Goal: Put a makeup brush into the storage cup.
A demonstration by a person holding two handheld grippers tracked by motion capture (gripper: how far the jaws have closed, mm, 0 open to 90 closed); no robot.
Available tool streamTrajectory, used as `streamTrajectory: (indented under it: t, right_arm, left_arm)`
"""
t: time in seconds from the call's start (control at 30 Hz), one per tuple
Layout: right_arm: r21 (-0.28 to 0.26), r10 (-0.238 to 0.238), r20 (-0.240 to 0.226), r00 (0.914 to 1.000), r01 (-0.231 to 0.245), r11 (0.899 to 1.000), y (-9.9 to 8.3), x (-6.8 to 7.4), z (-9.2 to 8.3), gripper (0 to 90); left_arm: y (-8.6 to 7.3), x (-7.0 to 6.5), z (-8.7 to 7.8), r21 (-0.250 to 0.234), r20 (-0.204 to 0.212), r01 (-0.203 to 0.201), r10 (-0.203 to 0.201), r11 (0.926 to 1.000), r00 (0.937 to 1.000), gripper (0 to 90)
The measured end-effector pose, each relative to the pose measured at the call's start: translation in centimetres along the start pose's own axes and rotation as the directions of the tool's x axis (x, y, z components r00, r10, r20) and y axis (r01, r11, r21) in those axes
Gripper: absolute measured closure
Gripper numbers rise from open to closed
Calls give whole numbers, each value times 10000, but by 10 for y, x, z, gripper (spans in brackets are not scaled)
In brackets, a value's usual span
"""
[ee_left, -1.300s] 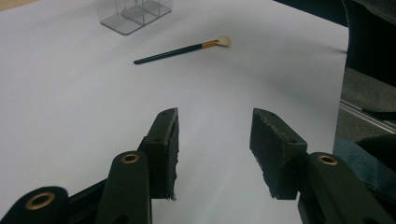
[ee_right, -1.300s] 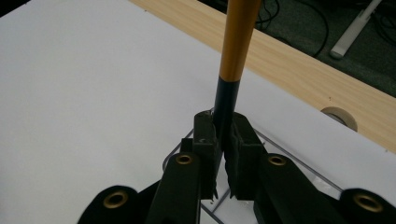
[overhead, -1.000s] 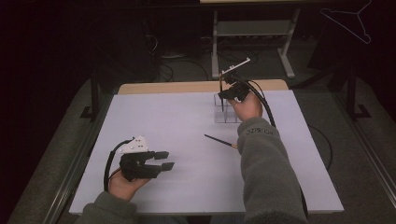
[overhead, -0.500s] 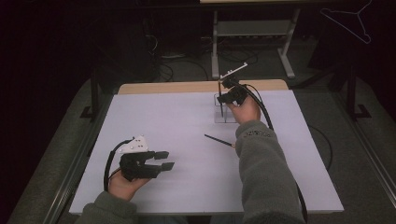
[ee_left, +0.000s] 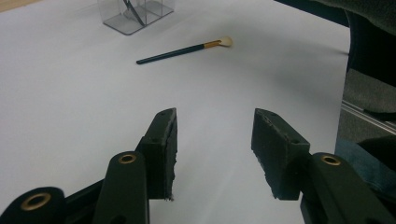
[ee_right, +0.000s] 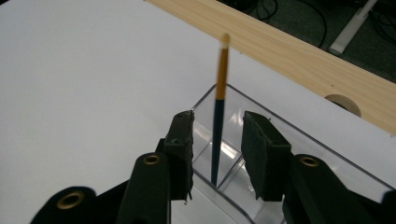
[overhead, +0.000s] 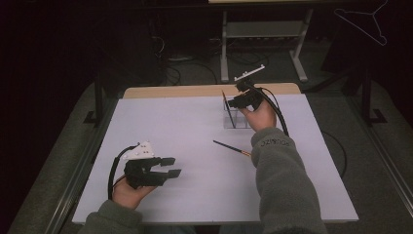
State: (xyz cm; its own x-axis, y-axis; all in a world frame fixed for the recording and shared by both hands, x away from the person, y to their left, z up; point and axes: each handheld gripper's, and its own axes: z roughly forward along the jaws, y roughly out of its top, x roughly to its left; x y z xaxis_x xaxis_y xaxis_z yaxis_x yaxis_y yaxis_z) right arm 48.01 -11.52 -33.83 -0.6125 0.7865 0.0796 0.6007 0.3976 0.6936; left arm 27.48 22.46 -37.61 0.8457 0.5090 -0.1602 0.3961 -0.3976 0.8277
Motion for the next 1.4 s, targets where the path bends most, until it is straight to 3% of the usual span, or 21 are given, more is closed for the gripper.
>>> streamTrajectory:
  t: [0.2,0.4,0.47,0.87,1.4]
  right_arm:
    - [-106,14,-340,9994,-17,9999,-3,0,-12,574]
    - [-424,112,-679,9976,-141,9990,-7,3,-25,531]
    - [-391,-57,-757,9971,28,9992,-8,3,-29,514]
    - [-512,-309,-1305,9910,244,9984,-18,5,-52,420]
    - [-283,-806,-1691,9823,769,9966,-40,10,-62,374]
  left_arm:
    - [0,2,-2,183,-72,-142,143,9997,9999,496]
    - [-2,3,-2,65,-107,82,-81,9999,9999,485]
    - [-2,5,-3,205,-117,-130,133,9997,9998,483]
    - [-2,5,-6,58,-290,102,-100,9999,9995,441]
    - [-2,7,-7,68,-314,103,-101,9999,9995,424]
